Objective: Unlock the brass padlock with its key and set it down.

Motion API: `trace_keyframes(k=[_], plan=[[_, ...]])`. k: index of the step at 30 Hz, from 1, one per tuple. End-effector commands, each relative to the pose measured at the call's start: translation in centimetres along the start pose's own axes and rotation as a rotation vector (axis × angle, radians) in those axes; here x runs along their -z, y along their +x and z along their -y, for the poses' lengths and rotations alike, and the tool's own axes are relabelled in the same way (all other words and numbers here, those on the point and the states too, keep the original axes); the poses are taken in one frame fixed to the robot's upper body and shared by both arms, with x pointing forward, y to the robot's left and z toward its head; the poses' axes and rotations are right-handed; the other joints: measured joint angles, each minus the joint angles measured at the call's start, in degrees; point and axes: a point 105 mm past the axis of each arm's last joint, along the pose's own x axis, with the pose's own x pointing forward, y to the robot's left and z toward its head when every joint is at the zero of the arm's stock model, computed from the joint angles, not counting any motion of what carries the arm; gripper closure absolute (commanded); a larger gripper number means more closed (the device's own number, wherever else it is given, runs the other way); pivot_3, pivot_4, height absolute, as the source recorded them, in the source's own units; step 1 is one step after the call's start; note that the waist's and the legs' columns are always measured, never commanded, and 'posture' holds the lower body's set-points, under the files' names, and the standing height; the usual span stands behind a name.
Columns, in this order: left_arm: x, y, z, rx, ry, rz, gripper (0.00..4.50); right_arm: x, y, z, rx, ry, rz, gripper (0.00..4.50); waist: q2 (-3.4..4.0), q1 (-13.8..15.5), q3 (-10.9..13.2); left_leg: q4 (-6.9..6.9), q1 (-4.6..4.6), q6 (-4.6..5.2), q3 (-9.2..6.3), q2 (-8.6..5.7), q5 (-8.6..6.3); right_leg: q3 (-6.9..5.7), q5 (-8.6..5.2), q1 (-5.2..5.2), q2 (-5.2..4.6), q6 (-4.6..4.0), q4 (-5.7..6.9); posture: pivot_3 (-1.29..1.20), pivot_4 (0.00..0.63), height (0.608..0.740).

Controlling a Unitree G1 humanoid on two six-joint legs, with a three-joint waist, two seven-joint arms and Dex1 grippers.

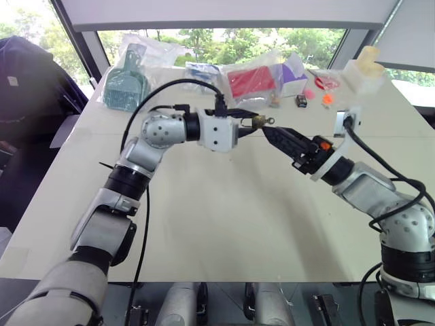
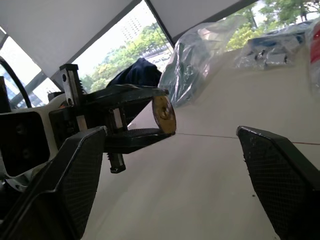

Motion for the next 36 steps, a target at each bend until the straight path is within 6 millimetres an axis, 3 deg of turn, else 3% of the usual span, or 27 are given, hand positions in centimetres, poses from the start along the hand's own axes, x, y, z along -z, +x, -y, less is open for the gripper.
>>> trace_keyframes(k=[1,8,9,12,18,20,25,28,31,36], plan=[[-1.6,0.2,-1.1,-0.032,0.035,0.056,3.81,-0.6,0.6,-0.4,-0.03,-0.01,0.024,0.05,0.0,0.1,0.0,0.0,0.0,0.0,-0.01,0.0,0.0,0.0,0.0,0.0,0.0,0.0,0.0,0.0,0.15,0.735],[-2.4,0.2,-1.0,-0.03,0.03,0.073,3.81,-0.6,1.4,0.7,-0.008,0.019,0.043,0.05,0.0,0.1,0.0,0.0,-0.01,-0.01,0.0,-0.01,0.0,0.0,0.0,0.0,-0.01,0.0,0.0,0.0,0.15,0.735],[-2.4,0.2,-1.0,-0.031,0.029,0.073,3.81,-0.7,1.5,0.8,-0.006,0.028,0.05,0.28,0.0,0.1,0.0,0.0,-0.01,-0.01,0.0,-0.01,0.0,0.0,0.0,0.0,-0.01,0.0,0.0,0.0,0.15,0.735],[-2.4,0.1,-1.0,-0.033,0.025,0.07,3.81,-0.7,1.5,0.9,-0.007,0.047,0.063,1.39,0.01,-0.1,0.0,0.0,0.0,-0.01,0.0,-0.01,0.01,0.0,0.0,0.0,0.0,0.0,0.0,0.0,0.15,0.735],[-2.2,0.1,-1.1,-0.035,0.022,0.057,3.81,-0.2,1.2,1.2,0.002,0.06,0.049,4.45,0.0,-0.1,0.0,0.0,0.0,-0.01,-0.01,-0.01,0.01,0.0,0.01,0.0,0.0,0.01,0.01,0.0,0.15,0.735],[-1.9,0.1,-1.1,-0.034,0.019,0.047,3.81,-0.1,1.1,1.3,0.006,0.057,0.043,4.45,0.0,-0.2,0.0,0.0,0.0,-0.01,0.0,-0.01,0.0,0.0,0.0,0.01,0.0,0.0,0.01,0.0,0.15,0.735],[-1.3,-0.2,-1.2,-0.027,-0.026,0.023,1.41,0.1,0.7,1.6,0.015,0.046,0.031,4.5,0.0,-0.2,0.0,0.0,0.0,-0.01,-0.02,-0.02,0.01,-0.01,0.0,0.02,0.0,0.0,0.0,0.0,0.15,0.735],[-0.3,-0.8,-1.4,-0.038,-0.18,-0.011,0.05,0.1,0.5,1.8,0.022,0.039,0.031,4.5,0.0,-0.8,0.0,0.0,-0.01,-0.02,-0.03,-0.02,0.01,-0.01,0.01,0.01,0.0,0.01,0.01,0.0,0.15,0.735],[0.2,-1.7,-2.5,-0.067,-0.485,0.0,0.05,0.0,0.3,2.1,0.03,0.03,0.027,4.5,0.01,-1.2,0.0,-0.01,0.0,-0.04,-0.03,-0.01,0.02,-0.01,0.0,0.01,0.02,0.02,0.07,0.0,0.15,0.735],[0.4,-1.9,-3.5,-0.103,-0.559,-0.001,0.05,0.1,0.6,2.0,0.014,0.029,0.023,4.5,0.01,-1.2,0.0,-0.01,0.01,-0.1,-0.04,-0.01,0.06,-0.01,-0.03,0.02,0.04,0.09,0.1,0.0,0.15,0.735]])
